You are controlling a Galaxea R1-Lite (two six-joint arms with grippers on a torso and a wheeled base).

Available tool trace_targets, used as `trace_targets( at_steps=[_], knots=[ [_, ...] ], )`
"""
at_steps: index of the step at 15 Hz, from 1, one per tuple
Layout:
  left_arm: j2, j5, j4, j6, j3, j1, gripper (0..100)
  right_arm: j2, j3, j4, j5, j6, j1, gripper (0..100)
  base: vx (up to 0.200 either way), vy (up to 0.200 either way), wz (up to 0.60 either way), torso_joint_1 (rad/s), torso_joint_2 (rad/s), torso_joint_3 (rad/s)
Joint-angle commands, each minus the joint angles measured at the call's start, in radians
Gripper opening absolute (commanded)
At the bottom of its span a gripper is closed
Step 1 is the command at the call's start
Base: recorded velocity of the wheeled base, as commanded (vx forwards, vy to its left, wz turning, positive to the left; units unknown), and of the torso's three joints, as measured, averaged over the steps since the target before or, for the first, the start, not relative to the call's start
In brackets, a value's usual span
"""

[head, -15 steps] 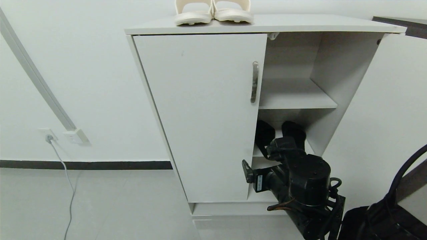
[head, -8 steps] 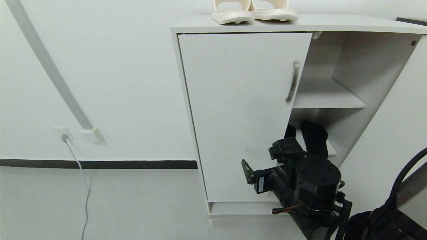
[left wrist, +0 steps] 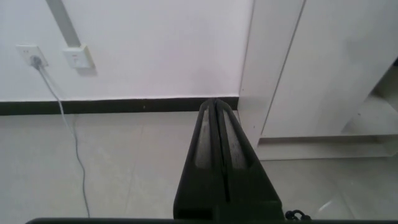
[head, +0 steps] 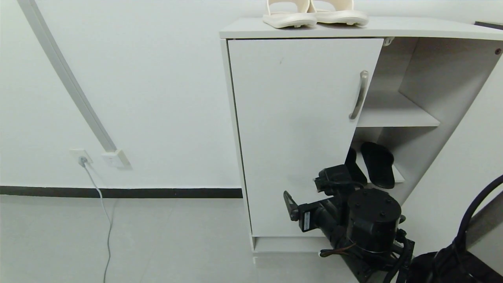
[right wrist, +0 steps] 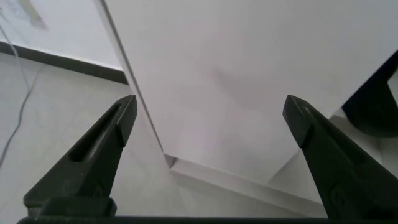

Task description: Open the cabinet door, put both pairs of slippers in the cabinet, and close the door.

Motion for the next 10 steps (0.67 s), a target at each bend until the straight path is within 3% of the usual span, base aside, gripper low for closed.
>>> trace_targets(
  at_steps=[1, 4, 7, 10],
  knots=[
    [0.001, 0.001, -0.001, 0.000, 0.000, 0.001, 0, 0.005, 0.000, -0.001, 0.000, 0.000, 0.000, 100, 0.000, 0.000, 0.00, 0.000, 0.00, 0.000],
    [0.001, 0.001, -0.001, 0.000, 0.000, 0.001, 0, 0.005, 0.000, 0.005, -0.002, -0.002, 0.000, 100, 0.000, 0.000, 0.00, -0.001, -0.03, -0.038],
    [0.001, 0.001, -0.001, 0.000, 0.000, 0.001, 0, 0.005, 0.000, 0.004, -0.002, -0.008, -0.002, 100, 0.000, 0.000, 0.00, -0.001, -0.19, -0.318],
    [0.001, 0.001, -0.001, 0.000, 0.000, 0.001, 0, 0.005, 0.001, 0.004, -0.002, -0.008, -0.002, 100, 0.000, 0.000, 0.00, 0.036, -0.52, -0.370]
  ],
)
